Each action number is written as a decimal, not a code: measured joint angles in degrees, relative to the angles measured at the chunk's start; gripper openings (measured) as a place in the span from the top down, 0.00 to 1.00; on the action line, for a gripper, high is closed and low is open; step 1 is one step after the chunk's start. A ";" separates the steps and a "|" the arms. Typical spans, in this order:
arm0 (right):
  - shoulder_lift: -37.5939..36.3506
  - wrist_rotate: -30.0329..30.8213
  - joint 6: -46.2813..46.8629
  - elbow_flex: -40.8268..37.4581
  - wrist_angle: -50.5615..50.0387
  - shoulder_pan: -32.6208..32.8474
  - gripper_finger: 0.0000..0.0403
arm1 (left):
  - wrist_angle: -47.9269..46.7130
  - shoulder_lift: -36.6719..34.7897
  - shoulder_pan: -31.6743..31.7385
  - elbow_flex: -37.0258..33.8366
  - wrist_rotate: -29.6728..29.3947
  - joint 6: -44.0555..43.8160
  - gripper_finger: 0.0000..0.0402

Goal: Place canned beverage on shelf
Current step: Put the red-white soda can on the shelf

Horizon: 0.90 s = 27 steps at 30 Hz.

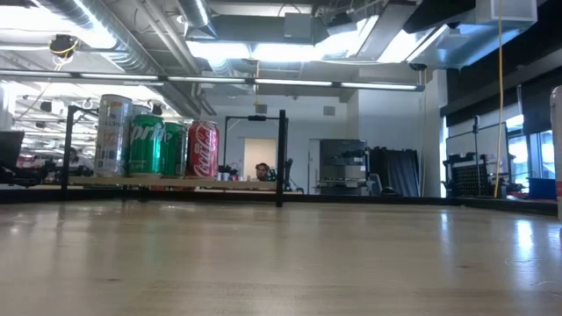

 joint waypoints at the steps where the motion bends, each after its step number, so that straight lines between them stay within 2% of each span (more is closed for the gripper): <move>1: 0.00 0.02 -0.25 0.00 0.00 -0.02 0.29 | 0.40 0.48 0.00 0.00 0.15 0.69 0.01; 15: 0.00 0.02 -0.31 0.00 0.02 0.00 0.29 | 1.10 5.71 0.00 -0.02 1.88 7.75 0.03; 22: 0.02 0.04 -0.30 0.00 0.02 0.00 0.29 | 0.96 6.07 0.00 -0.02 1.62 11.35 0.23; 27: 0.01 0.04 -0.30 0.00 0.02 0.00 0.29 | 0.87 6.01 0.75 -0.02 1.82 17.40 0.37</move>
